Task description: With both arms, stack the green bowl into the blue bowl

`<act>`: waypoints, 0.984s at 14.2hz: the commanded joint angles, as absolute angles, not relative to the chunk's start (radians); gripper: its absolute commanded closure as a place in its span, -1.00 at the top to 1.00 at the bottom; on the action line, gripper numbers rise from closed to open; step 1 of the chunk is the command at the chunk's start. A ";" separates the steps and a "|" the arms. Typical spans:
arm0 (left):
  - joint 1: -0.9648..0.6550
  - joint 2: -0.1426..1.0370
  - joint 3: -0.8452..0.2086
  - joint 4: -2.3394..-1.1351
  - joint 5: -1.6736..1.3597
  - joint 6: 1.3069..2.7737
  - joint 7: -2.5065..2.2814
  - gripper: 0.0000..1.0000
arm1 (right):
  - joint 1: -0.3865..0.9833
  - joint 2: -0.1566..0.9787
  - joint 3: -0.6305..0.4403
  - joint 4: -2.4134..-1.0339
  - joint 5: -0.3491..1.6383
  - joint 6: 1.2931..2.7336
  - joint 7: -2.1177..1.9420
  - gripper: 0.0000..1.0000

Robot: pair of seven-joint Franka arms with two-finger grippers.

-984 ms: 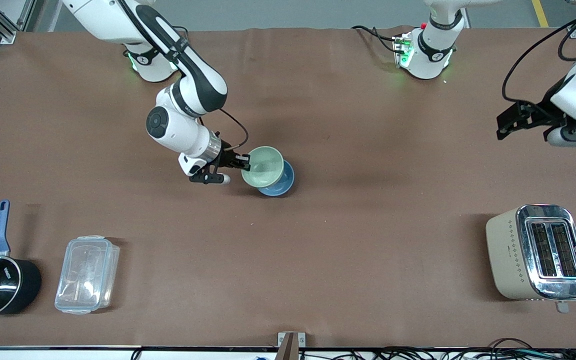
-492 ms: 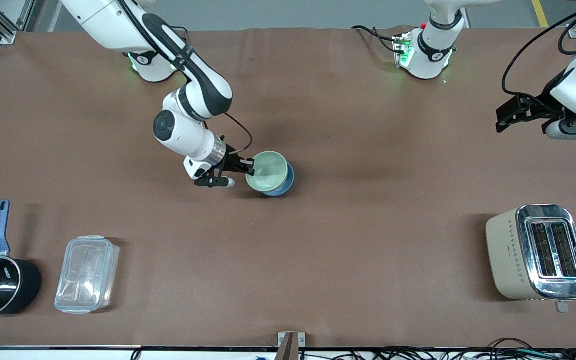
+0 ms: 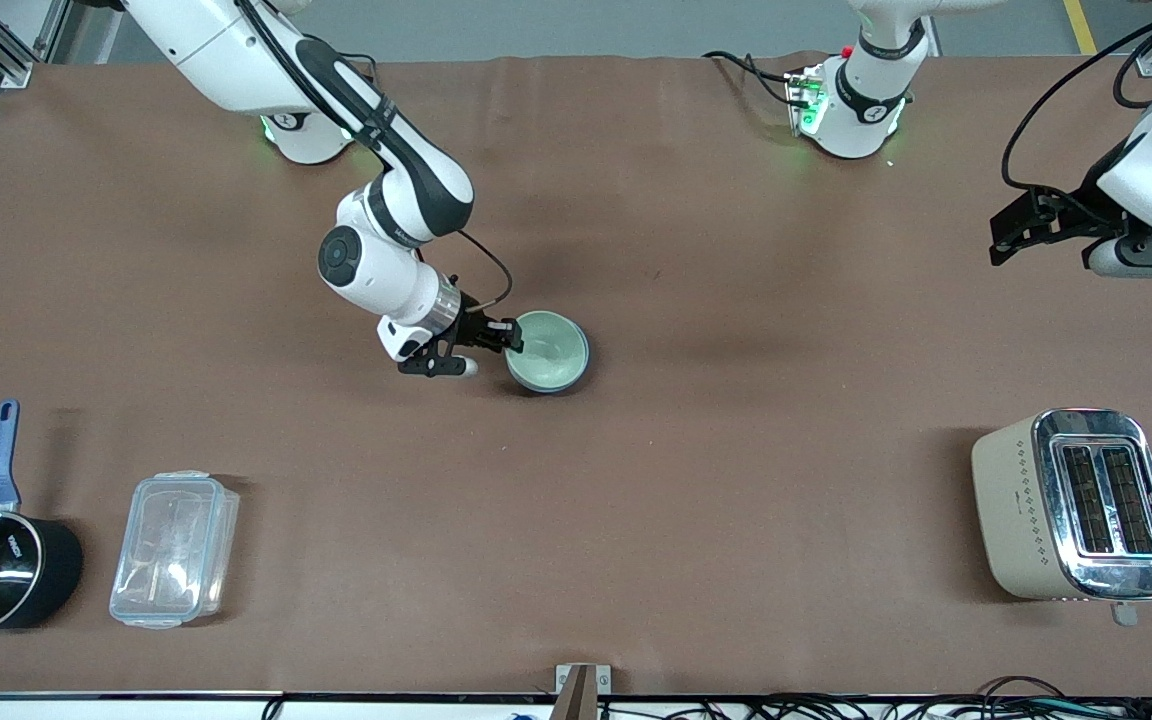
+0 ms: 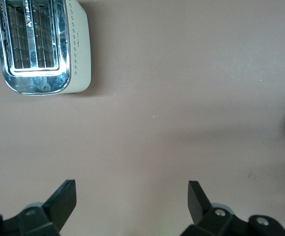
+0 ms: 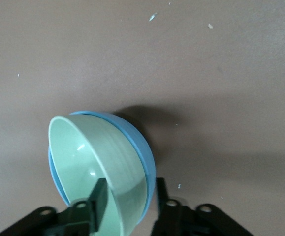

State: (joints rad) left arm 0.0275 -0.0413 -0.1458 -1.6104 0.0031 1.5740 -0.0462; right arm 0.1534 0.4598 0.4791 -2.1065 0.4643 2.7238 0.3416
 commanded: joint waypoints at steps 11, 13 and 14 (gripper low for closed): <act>0.029 -0.074 -0.144 -1.623 0.000 1.589 -0.023 1.00 | 0.066 0.038 0.221 -1.883 0.153 2.044 0.416 1.00; 0.028 -0.075 -0.144 -1.621 0.000 1.589 -0.023 1.00 | 0.063 0.041 0.158 -1.746 0.030 1.904 0.411 1.00; 0.029 -0.074 -0.144 -1.621 0.000 1.589 -0.023 1.00 | 0.061 0.043 0.128 -1.699 -0.007 1.873 0.404 1.00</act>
State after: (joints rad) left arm 0.0274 -0.0567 -0.1456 -1.6108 0.0031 1.5791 -0.0437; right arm 0.0602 0.0160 0.1669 -1.8085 0.0743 1.9470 0.4064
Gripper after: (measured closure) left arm 0.000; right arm 0.000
